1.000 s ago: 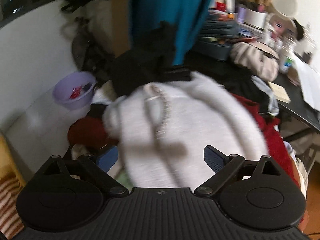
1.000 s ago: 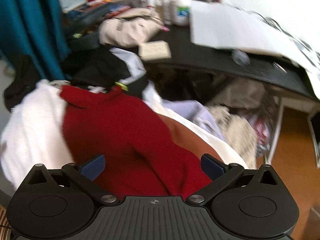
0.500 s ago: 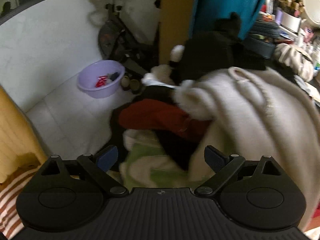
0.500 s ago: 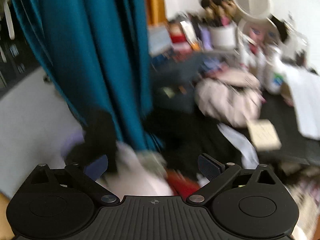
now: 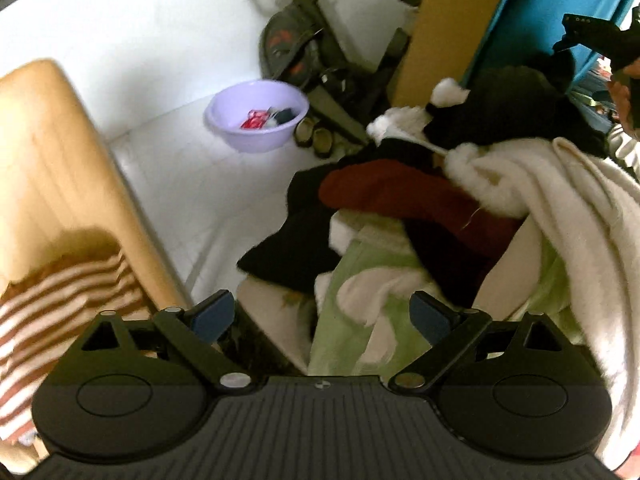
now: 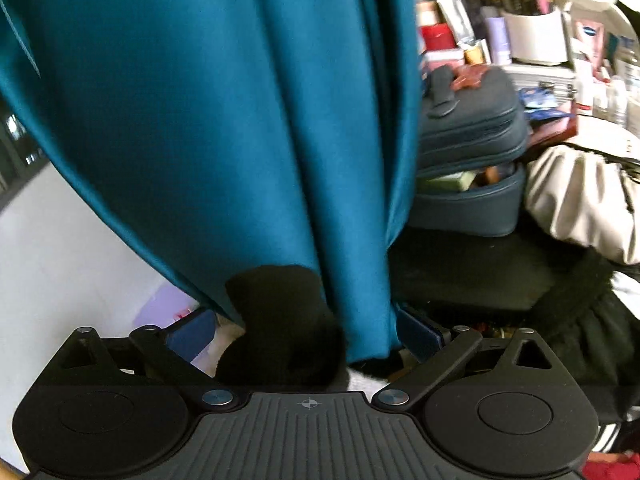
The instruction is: Fold clothes
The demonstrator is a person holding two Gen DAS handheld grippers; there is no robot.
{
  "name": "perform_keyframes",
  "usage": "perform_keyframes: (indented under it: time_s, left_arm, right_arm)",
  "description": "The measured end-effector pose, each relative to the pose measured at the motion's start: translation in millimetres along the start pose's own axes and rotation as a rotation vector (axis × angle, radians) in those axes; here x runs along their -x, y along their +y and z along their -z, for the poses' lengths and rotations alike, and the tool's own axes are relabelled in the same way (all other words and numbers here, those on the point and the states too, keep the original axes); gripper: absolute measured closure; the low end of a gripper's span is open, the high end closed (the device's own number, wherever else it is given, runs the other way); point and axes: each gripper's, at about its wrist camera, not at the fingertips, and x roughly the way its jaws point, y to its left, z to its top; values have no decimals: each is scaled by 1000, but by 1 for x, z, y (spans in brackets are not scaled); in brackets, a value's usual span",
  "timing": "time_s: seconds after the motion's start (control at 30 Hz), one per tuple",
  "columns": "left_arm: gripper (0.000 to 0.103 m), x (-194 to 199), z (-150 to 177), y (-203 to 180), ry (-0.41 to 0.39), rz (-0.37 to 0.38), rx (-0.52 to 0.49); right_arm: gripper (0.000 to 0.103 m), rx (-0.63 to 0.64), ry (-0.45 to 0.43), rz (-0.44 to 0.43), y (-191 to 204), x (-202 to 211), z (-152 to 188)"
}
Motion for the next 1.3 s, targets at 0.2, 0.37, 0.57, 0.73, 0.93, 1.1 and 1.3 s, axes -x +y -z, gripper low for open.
perform_keyframes:
  time_s: [0.2,0.37,0.57,0.73,0.93,1.1,1.3]
  left_arm:
    - [7,3,3,9,9,-16,30]
    - [7,1,-9,-9,-16,7,-10]
    - [7,-1,-30,-56,-55,65,-108]
    - [6,4,-42,-94,-85,128,-161]
    - [5,4,-51,-128,-62,231,-142]
    - [4,5,-51,-154,-70,249,-159]
    - [4,-4,-54,-184,-37,275,-182]
  right_arm:
    - [96,-23,70,-30,2,-2,9]
    - [97,58,-7,-160,0,56,22]
    - [98,53,-73,-368,-25,167,39]
    - [98,3,-144,-387,-77,253,67]
    - [98,-83,-184,-374,-154,335,105]
    - [98,-199,-196,-264,-224,389,150]
    - [97,-452,-80,-85,-311,388,230]
